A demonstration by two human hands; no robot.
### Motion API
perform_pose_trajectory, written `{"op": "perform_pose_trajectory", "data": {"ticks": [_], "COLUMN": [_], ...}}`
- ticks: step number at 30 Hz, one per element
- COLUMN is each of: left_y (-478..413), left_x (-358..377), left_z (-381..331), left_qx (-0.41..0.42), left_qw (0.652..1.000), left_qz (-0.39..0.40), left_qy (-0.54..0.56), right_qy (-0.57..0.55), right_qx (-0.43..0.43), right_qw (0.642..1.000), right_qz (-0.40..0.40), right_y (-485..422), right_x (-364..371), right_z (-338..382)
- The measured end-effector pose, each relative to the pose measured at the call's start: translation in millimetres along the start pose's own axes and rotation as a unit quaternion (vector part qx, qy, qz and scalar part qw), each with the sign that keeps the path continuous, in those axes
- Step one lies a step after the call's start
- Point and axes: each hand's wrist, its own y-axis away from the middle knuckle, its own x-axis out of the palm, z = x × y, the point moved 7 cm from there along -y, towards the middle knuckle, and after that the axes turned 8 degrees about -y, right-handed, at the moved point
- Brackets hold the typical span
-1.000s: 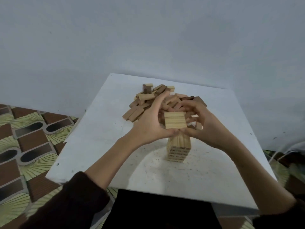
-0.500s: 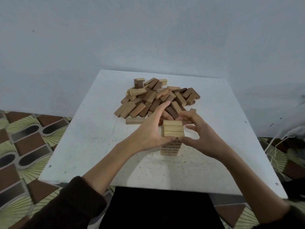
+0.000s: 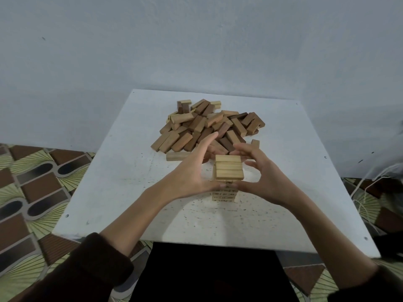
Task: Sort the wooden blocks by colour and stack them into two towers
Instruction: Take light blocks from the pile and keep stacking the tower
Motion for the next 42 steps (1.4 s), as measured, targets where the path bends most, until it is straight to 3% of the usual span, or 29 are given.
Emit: {"op": "perform_pose_trajectory", "data": {"ticks": [24,42], "left_y": [1.3,19.4], "left_x": [0.0,44.5], "left_z": [2.0,7.1], "left_qx": [-0.004,-0.09], "left_qw": [1.0,0.993], "left_qz": [-0.024,0.04], "left_qy": [-0.003,0.063], "right_qy": [0.011,-0.13], "right_qx": [-0.011,0.077], "right_qw": [1.0,0.988], "right_qz": [-0.01,-0.023], "right_y": [-0.4,18.1], "right_x": [0.1,37.8], "right_z": [-1.4,-14.4]}}
